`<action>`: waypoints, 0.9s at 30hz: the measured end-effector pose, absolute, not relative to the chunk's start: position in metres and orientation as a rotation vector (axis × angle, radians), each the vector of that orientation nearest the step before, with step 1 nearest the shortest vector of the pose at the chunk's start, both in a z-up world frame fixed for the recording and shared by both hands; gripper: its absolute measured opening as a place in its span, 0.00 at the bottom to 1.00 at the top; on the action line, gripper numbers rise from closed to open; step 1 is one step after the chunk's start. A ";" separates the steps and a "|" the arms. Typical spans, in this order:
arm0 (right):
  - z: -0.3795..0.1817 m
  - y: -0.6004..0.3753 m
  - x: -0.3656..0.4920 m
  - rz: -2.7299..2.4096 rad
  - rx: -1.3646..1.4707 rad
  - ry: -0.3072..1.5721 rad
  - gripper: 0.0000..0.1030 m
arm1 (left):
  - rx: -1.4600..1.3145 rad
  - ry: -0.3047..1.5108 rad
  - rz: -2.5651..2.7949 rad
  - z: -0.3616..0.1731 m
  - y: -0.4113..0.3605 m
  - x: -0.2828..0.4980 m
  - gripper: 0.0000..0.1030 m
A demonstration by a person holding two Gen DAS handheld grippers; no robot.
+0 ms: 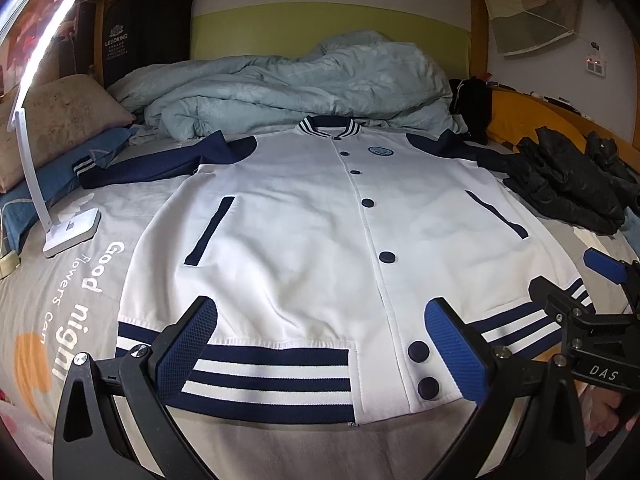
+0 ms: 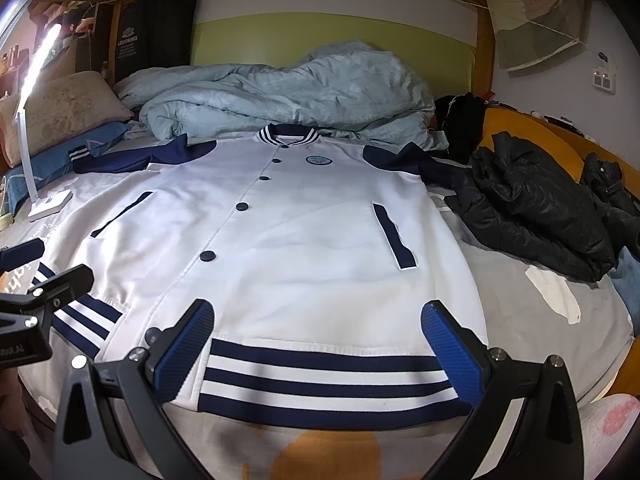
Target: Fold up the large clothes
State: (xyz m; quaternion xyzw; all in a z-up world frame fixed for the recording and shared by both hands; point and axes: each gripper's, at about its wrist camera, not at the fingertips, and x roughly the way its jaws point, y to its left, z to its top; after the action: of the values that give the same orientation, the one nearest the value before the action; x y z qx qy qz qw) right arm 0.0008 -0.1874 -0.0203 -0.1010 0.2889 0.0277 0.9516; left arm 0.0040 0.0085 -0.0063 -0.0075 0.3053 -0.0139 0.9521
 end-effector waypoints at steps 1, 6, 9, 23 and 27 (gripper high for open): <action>-0.020 -0.188 0.001 0.057 -0.207 0.589 1.00 | -0.014 0.619 -0.030 -0.006 0.007 0.003 1.00; -0.023 -0.186 0.000 0.052 -0.203 0.590 1.00 | -0.002 0.616 -0.032 -0.005 0.005 0.003 1.00; -0.023 -0.185 0.000 0.055 -0.211 0.589 1.00 | -0.001 0.612 -0.031 -0.005 0.005 0.003 1.00; -0.025 -0.183 -0.001 0.052 -0.206 0.592 1.00 | 0.005 0.600 -0.033 -0.003 0.007 0.000 1.00; -0.025 -0.182 -0.001 0.053 -0.220 0.590 1.00 | 0.014 0.597 -0.034 -0.003 0.005 -0.001 1.00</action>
State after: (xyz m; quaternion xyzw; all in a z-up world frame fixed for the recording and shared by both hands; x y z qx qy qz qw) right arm -0.0011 -0.1821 -0.0255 -0.1080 0.2902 0.0258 0.9505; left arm -0.0005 0.0050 -0.0026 0.0068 0.2942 -0.0166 0.9556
